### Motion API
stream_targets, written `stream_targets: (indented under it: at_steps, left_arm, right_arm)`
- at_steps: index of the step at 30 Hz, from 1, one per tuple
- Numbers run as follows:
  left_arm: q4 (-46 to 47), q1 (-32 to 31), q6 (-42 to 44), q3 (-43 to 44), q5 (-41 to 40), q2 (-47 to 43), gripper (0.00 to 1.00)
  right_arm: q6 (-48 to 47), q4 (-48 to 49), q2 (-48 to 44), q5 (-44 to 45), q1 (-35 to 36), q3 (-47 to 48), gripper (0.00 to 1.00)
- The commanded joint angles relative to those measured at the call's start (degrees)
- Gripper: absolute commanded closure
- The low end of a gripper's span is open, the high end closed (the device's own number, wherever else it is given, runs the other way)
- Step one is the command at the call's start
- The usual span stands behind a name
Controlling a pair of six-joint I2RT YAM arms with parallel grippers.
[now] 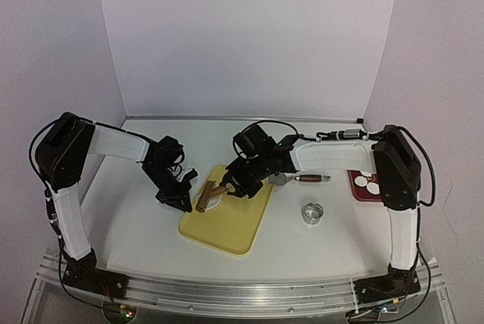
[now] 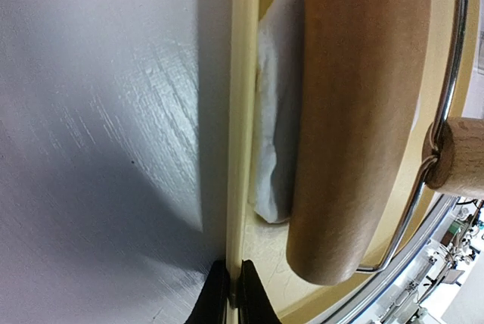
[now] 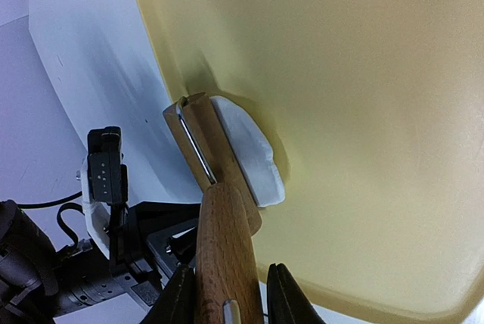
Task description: Roll out the dumpling wrappers from the dough
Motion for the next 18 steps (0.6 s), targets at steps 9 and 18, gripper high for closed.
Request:
stream_targets:
  at_steps: [9, 18]
  left_arm:
    - [0.15, 0.66, -0.50, -2.22, -3.89, -0.45, 1.00]
    - [0.06, 1.01, -1.68, -2.25, -7.54, -0.97, 1.00]
  right_arm:
    - [-3.94, -21.32, 9.99, 1.84, 0.13, -3.47, 1.00]
    - [-3.37, -21.18, 1.86, 3.10, -2.55, -16.61, 1.00]
